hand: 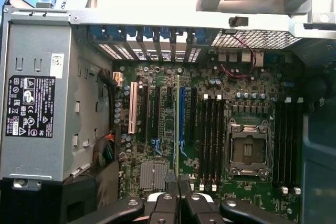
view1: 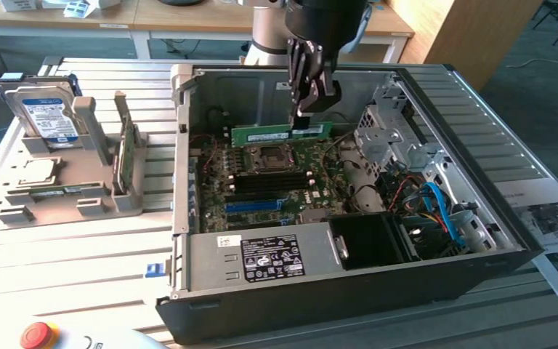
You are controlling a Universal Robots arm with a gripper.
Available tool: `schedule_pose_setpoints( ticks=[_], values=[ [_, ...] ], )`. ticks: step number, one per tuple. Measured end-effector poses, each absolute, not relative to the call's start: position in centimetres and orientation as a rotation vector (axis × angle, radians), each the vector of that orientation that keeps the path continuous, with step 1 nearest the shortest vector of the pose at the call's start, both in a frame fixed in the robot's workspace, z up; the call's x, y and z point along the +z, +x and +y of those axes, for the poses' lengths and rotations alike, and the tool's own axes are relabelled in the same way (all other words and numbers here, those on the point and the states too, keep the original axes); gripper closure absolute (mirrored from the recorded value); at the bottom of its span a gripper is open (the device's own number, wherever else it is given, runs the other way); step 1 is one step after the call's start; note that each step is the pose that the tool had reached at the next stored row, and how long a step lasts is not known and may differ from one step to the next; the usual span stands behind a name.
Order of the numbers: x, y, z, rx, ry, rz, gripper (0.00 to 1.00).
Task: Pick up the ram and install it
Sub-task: 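Pick up the ram and move it above insertion slot, then insert the ram into the slot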
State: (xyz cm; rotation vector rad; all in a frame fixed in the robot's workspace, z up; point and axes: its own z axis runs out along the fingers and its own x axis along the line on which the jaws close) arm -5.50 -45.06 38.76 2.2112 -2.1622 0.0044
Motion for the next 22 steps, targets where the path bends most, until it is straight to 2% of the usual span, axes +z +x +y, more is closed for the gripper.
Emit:
schedule_pose_setpoints(
  ticks=[15, 22],
  values=[
    [38.2, -5.5, -41.8, 0.004, 2.202, -2.171, 0.88],
    [38.2, -5.5, -41.3, 0.004, 2.201, -2.172, 0.88]
  ],
)
